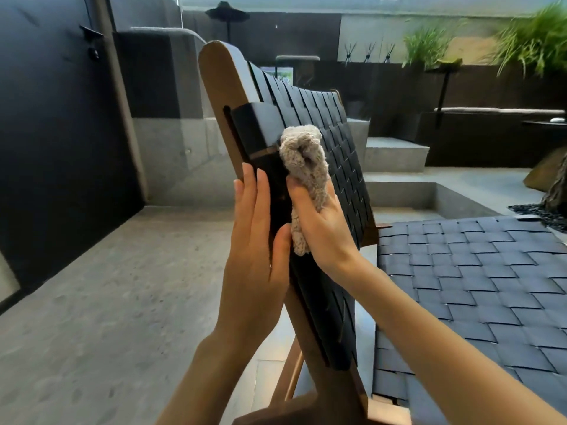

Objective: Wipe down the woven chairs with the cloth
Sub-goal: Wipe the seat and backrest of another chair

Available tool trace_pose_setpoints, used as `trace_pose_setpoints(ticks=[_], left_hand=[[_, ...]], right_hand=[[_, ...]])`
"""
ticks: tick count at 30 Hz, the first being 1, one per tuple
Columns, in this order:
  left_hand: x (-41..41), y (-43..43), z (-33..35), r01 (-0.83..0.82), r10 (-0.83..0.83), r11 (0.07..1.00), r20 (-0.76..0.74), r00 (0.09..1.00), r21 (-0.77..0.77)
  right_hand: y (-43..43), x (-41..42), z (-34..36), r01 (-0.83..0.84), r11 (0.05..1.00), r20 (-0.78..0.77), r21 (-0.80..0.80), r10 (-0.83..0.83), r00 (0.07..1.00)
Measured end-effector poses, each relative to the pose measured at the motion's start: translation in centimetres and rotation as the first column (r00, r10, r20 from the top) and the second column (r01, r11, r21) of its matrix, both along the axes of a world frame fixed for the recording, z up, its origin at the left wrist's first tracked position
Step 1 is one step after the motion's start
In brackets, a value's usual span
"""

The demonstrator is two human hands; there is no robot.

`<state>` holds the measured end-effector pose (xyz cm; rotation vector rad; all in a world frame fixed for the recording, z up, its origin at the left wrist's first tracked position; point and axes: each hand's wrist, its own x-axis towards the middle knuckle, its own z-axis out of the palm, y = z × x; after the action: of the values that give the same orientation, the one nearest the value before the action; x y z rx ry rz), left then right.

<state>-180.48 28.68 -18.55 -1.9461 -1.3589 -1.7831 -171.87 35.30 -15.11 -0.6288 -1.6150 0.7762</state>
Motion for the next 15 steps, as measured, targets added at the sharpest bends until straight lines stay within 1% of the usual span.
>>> trace_pose_setpoints(ticks=[4, 7, 11, 15], left_hand=[[-0.5, -0.1, 0.2, 0.026, -0.027, 0.999, -0.014, 1.000, -0.018], [-0.7, 0.0, 0.1, 0.031, -0.031, 0.999, -0.013, 0.999, -0.021], [-1.0, 0.3, -0.1, 0.025, -0.026, 0.999, -0.032, 0.999, -0.024], [-1.0, 0.3, -0.1, 0.027, -0.028, 0.999, -0.038, 0.999, -0.026]], right_hand=[[0.6, -0.8, 2.1, 0.051, 0.997, 0.070, 0.059, -0.056, 0.996], [1.1, -1.9, 4.4, 0.069, 0.994, 0.091, 0.086, -0.077, 0.993], [1.5, -3.0, 5.8, 0.054, 0.996, 0.027, 0.075, -0.057, 0.998], [1.0, -1.5, 2.0, 0.020, 1.000, -0.034, -0.003, -0.020, 0.999]])
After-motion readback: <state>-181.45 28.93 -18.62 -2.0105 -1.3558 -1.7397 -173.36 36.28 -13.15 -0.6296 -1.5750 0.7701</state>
